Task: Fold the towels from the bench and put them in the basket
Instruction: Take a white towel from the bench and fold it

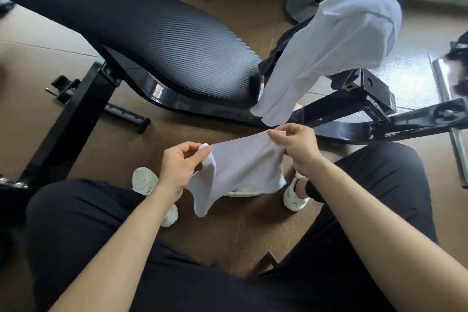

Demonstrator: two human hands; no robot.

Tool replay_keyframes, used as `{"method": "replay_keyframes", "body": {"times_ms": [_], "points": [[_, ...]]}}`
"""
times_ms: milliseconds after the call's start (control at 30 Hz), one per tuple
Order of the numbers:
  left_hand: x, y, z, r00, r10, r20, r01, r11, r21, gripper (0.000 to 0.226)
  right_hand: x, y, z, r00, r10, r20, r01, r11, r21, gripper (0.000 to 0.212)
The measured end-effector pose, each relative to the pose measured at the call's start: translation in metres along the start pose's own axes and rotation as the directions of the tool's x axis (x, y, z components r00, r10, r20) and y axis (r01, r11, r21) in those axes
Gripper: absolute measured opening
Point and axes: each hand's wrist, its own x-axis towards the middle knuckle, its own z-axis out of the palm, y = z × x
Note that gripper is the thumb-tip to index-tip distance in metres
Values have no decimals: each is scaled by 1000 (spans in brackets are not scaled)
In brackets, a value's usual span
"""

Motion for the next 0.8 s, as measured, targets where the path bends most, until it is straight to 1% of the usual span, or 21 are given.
{"method": "replay_keyframes", "body": {"times_ms": [33,100,233,300,367,433,600,733,800], "points": [[-2,1,0,1000,4,13,-4,1000,-14,2,-3,1,5,999,19,39,-19,1000,4,19],[-4,1,1,999,27,43,-26,1000,-16,10,-11,1,16,993,28,115,-30,999,12,9],[-8,-3,3,995,49,91,-50,999,13,11,-29,0,36,967,61,246,-78,995,61,4],[-10,-4,6,990,58,126,-62,998,22,14,-35,0,42,943,66,327,-99,991,86,5],[-12,-5,9,985,80,155,-87,995,41,16,-38,1,46,928,47,371,-70,996,50,11],[-13,-5,13,983,84,163,-93,994,52,19,-41,0,49,929,13,371,-6,1000,-20,15],[-13,-7,18,987,110,118,-120,990,76,23,-45,3,51,940,-98,328,144,983,-118,11],[-15,-7,21,983,160,89,-169,980,105,22,-48,3,53,950,-102,296,145,981,-128,11],[-16,-6,21,977,190,92,-202,970,134,23,-48,2,53,945,-85,316,131,983,-127,12]]}}
